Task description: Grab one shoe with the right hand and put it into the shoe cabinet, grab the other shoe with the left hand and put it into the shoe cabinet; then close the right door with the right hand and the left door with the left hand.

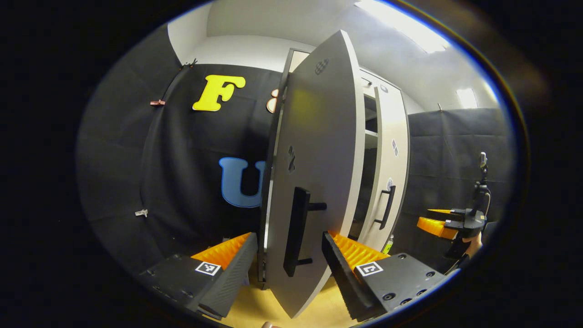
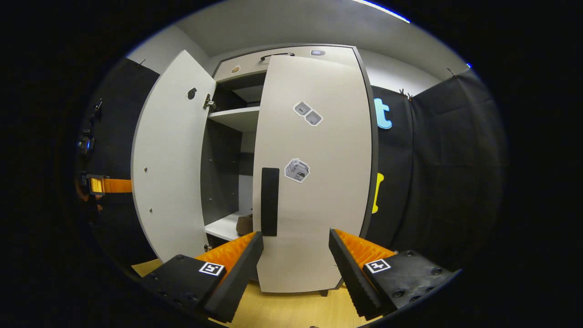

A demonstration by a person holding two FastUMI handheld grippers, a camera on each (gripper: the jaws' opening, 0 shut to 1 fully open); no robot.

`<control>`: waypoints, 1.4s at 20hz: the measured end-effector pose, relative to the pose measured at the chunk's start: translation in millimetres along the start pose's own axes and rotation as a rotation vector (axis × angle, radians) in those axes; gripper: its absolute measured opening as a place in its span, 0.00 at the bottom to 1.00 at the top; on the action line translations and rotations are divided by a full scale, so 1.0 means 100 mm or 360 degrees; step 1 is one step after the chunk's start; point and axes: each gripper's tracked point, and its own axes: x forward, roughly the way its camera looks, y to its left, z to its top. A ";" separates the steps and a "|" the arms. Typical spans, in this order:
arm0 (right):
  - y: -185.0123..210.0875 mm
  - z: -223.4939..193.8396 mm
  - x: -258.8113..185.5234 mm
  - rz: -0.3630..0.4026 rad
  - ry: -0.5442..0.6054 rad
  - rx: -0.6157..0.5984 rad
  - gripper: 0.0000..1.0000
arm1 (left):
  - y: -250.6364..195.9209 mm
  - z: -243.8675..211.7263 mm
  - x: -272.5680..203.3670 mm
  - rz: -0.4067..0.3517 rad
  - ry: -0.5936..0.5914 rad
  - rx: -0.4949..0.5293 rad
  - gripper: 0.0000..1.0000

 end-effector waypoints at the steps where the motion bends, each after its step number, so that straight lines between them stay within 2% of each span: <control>1: -0.02 0.00 -0.02 -0.0004 -0.0002 0.0001 0.96 | -0.04 -0.01 0.02 -0.0004 0.0003 0.0008 0.92; 9: -0.18 -0.01 -0.20 -0.0032 0.0000 0.0027 0.96 | -0.27 -0.06 0.17 0.0008 0.0016 0.0043 0.92; 20: -0.26 -0.02 -0.43 -0.0079 0.0008 0.0028 0.96 | -0.49 -0.25 0.51 -0.0079 0.0072 -0.0007 0.92; 25: -0.32 -0.04 -0.51 -0.0123 0.0010 0.0028 0.96 | -0.69 -0.27 0.72 -0.0149 0.0079 0.0025 0.94; 28: -0.33 -0.04 -0.54 -0.0136 0.0002 0.0030 0.95 | -0.83 -0.27 0.68 -0.0166 0.0078 0.0062 0.94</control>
